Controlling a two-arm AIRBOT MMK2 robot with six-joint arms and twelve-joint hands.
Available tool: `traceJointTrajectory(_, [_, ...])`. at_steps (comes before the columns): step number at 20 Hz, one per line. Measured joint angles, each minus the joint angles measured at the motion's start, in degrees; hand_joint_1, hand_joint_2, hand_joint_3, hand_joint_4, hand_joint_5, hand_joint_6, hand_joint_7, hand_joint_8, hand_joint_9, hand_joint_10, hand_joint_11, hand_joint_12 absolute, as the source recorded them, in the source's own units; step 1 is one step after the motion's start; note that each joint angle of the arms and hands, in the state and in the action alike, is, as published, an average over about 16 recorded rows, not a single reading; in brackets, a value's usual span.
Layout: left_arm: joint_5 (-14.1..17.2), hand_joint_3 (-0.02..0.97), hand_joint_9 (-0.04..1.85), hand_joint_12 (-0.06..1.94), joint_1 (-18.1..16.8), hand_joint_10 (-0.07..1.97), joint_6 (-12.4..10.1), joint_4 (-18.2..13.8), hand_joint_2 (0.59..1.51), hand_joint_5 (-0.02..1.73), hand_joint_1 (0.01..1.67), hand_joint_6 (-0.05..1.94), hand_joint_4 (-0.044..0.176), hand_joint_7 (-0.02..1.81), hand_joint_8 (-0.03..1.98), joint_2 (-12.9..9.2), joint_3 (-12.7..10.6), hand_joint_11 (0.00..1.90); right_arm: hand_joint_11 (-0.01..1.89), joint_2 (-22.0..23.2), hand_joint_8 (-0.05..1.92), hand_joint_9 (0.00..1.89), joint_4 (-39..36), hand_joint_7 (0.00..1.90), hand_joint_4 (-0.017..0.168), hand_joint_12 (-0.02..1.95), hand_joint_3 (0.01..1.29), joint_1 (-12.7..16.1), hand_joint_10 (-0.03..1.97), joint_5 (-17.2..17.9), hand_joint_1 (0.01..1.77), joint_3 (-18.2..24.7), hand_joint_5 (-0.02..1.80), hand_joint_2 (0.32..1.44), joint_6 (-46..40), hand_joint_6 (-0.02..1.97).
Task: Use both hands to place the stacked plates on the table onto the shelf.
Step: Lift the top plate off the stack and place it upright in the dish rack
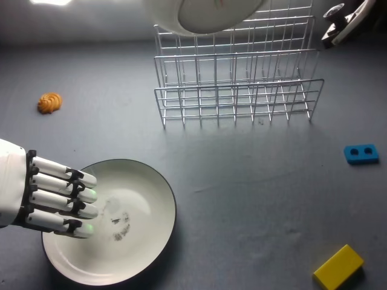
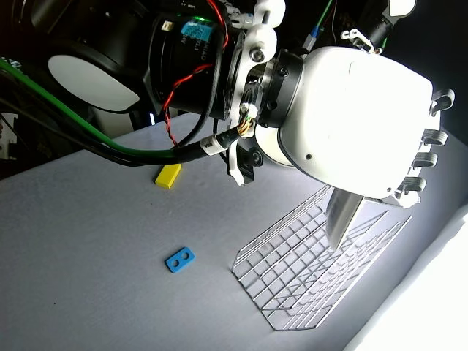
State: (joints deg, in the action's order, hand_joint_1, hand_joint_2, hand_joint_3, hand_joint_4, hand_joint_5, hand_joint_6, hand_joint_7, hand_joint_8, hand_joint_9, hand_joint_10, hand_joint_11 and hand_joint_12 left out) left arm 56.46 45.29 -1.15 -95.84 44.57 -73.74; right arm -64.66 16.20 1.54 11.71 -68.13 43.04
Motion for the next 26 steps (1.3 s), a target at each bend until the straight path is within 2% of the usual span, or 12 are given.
traceJointTrajectory(11, [-0.1,0.021,0.03,0.03,0.01,0.01,0.0,0.83,1.091,0.08,0.02,0.01,0.004,0.03,0.01,-0.12,-0.04,0.02,0.79,-2.23,1.09,0.98,1.99,1.0,-0.008,1.43,0.01,-3.74,1.09,0.34,1.25,-4.25,0.84,1.06,0.48,1.08])
traceJointTrajectory(16, [-0.63,0.021,0.03,0.02,0.12,0.01,0.0,1.02,1.088,0.07,0.02,0.01,0.004,0.03,0.01,-0.19,-0.05,0.02,0.76,-2.84,1.05,0.98,3.54,1.01,-0.009,1.41,0.01,-5.92,1.04,0.48,1.24,-6.27,0.84,1.06,0.47,1.11])
traceJointTrajectory(22, [-3.3,0.021,0.03,0.02,0.84,0.01,0.0,1.54,1.085,0.08,0.02,0.01,0.005,0.03,0.01,-0.34,0.3,0.02,0.73,-3.26,1.01,0.96,5.01,1.01,-0.009,1.46,0.01,-8.28,1.03,0.92,1.23,-7.89,0.83,1.07,0.49,1.14])
traceJointTrajectory(26, [-6.72,0.02,0.02,0.01,2.22,0.01,-0.01,3.2,1.085,0.07,0.02,0.01,0.004,0.03,0.01,-0.61,1.0,0.02,0.7,-3.58,0.85,0.94,5.55,1.0,-0.009,1.39,0.01,-9.77,0.85,1.12,1.22,-8.59,0.82,1.08,0.57,1.16])
